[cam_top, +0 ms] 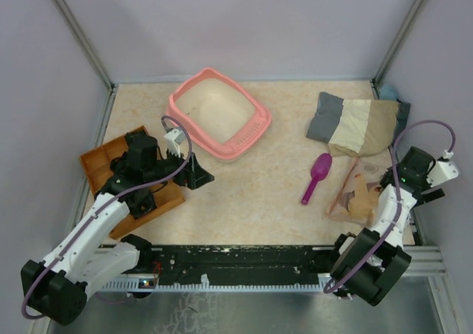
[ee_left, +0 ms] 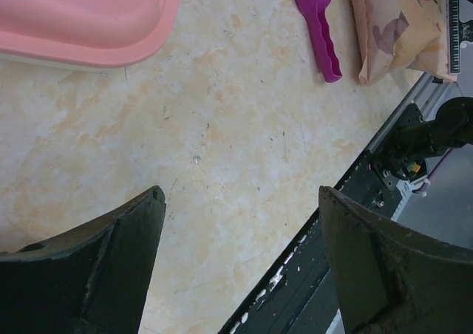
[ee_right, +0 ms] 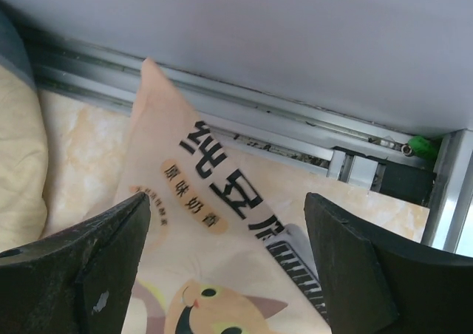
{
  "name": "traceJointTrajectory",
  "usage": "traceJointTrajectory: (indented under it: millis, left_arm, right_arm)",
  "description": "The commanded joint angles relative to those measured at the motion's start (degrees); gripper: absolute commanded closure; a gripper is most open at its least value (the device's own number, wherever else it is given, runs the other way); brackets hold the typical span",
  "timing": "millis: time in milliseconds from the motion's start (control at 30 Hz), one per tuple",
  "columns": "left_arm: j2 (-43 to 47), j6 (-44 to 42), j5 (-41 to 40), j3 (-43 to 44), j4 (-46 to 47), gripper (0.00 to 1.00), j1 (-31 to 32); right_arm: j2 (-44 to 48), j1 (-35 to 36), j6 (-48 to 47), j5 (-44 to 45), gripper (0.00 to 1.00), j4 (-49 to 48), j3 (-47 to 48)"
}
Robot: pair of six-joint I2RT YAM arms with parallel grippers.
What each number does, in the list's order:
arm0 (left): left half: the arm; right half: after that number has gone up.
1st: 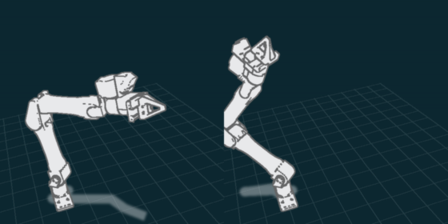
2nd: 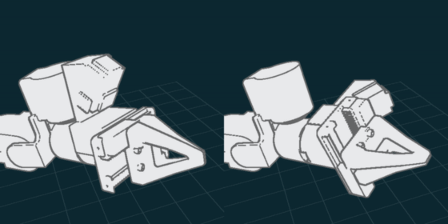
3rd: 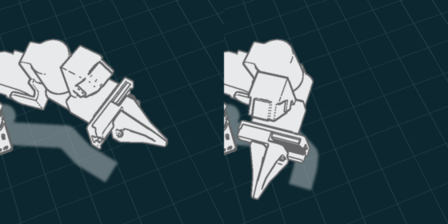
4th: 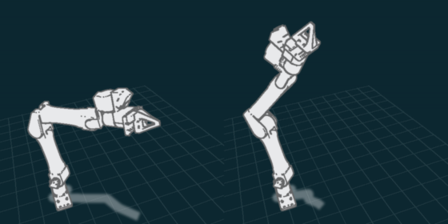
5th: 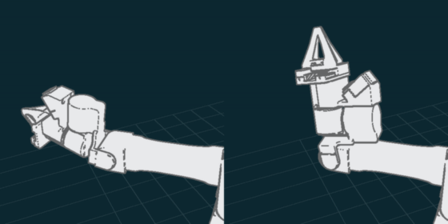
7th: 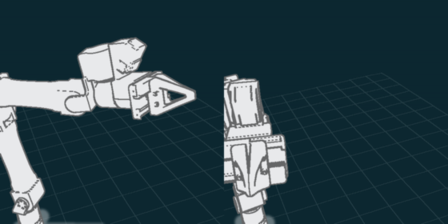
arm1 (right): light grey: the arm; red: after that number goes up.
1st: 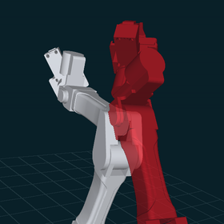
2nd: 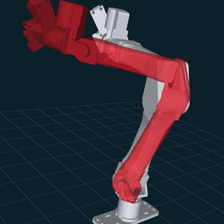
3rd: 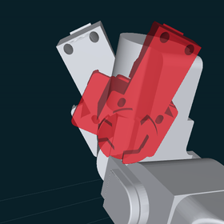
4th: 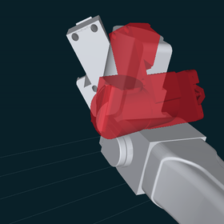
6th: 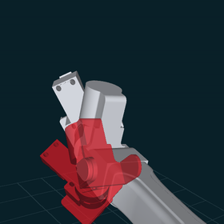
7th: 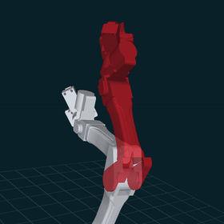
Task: Fill the litter box with clean litter
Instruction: Move the cat litter bag to the center of the board.
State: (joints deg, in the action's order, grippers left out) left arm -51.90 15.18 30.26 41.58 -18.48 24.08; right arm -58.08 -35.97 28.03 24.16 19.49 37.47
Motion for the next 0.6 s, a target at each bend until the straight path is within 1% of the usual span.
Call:
traceJointTrajectory:
  millis: [0, 100, 133, 200, 300, 333, 367, 400, 500, 567]
  left_arm:
    - [-0.13, -1.13, 0.90, 1.64, 0.73, 0.11, 0.30]
    - [-0.08, -1.59, 0.31, 1.27, 0.74, 0.11, 0.29]
    - [-0.22, -1.68, 0.27, 1.18, 0.75, 0.11, 0.32]
    - [-0.45, -1.69, 0.40, 1.16, 0.81, 0.11, 0.34]
    - [-0.88, -1.60, 0.39, 1.19, 1.07, 0.11, 0.35]
    - [-0.94, -1.68, 0.37, 1.23, 1.10, 0.11, 0.29]
    - [-1.02, -1.65, 0.31, 1.22, 1.16, 0.11, 0.29]
    - [-0.96, -1.65, 0.21, 1.14, 1.16, 0.11, 0.34]
    - [-0.93, -1.73, -0.01, 1.07, 1.25, 0.11, 0.32]
    - [-1.08, -1.74, -0.11, 1.04, 1.33, 0.11, 0.36]
  right_arm:
    - [-0.65, -3.38, -0.69, -4.20, 0.15, -4.49, -0.15]
    - [-1.64, -6.49, 0.21, -10.92, 0.15, -7.09, -1.64]
    - [-1.96, -7.46, 0.20, -15.30, 0.17, -8.28, -2.41]
    - [-2.51, -8.47, -0.04, -20.45, 0.20, -10.42, -3.28]
    - [-3.05, -8.66, -0.35, -23.97, 0.27, -11.44, -3.29]
    - [-3.04, -8.65, -0.56, -24.81, 0.32, -11.72, -3.28]
    - [-2.70, -8.67, -0.70, -25.80, 0.39, -12.22, -3.47]
    - [-2.34, -8.68, -0.70, -27.03, 0.50, -12.80, -3.76]
    - [-1.15, -8.67, -0.73, -31.11, 0.75, -14.68, -4.61]
    - [-0.74, -8.65, -0.78, -33.52, 0.87, -15.32, -4.77]
